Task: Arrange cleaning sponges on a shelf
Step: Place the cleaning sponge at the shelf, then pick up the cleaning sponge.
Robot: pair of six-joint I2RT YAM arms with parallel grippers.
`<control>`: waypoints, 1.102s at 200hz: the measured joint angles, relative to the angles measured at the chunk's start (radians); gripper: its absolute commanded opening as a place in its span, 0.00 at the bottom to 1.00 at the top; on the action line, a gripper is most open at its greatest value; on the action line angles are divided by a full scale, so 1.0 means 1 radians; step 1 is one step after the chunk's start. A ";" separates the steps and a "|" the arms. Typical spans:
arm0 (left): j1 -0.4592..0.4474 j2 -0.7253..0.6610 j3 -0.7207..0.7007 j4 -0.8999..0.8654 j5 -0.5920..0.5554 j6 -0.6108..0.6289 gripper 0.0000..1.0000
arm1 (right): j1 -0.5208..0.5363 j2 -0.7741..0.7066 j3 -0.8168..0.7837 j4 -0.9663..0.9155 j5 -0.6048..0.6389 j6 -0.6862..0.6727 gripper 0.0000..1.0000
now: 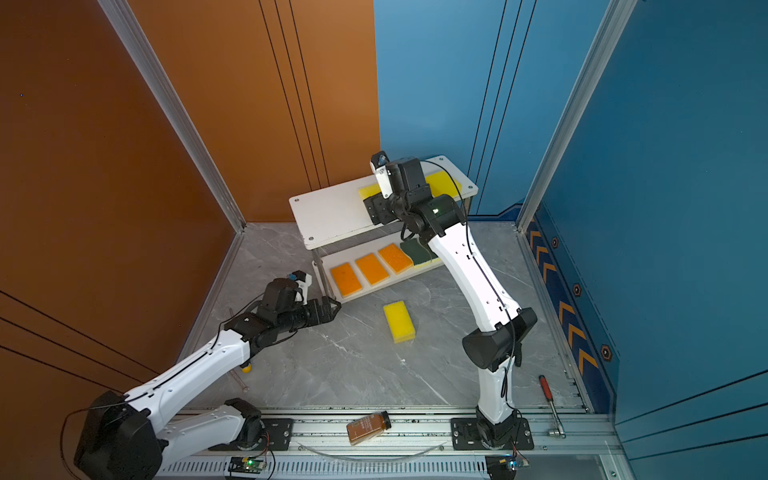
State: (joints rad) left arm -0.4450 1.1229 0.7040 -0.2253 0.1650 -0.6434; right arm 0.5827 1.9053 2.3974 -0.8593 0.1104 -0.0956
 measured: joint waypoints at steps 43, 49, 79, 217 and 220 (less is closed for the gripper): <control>0.000 0.000 -0.003 0.001 0.000 0.000 0.98 | 0.019 -0.199 -0.101 0.015 0.027 0.002 1.00; 0.000 0.000 -0.003 0.002 0.001 0.000 0.98 | 0.019 -0.234 -0.127 0.015 0.026 0.007 1.00; 0.000 0.003 -0.003 0.013 0.005 0.005 0.98 | 0.020 -0.401 -0.280 0.006 0.025 0.050 1.00; 0.001 0.094 -0.003 0.079 0.069 0.026 0.98 | 0.105 -0.709 -1.392 0.153 0.019 0.525 1.00; 0.001 0.093 -0.003 0.079 0.070 0.026 0.98 | 0.105 -0.708 -1.394 0.158 0.018 0.531 1.00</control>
State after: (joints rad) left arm -0.4442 1.2163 0.7013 -0.1459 0.2348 -0.6170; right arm 0.6880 1.1973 1.0035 -0.7010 0.1280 0.4355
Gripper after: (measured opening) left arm 0.978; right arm 0.997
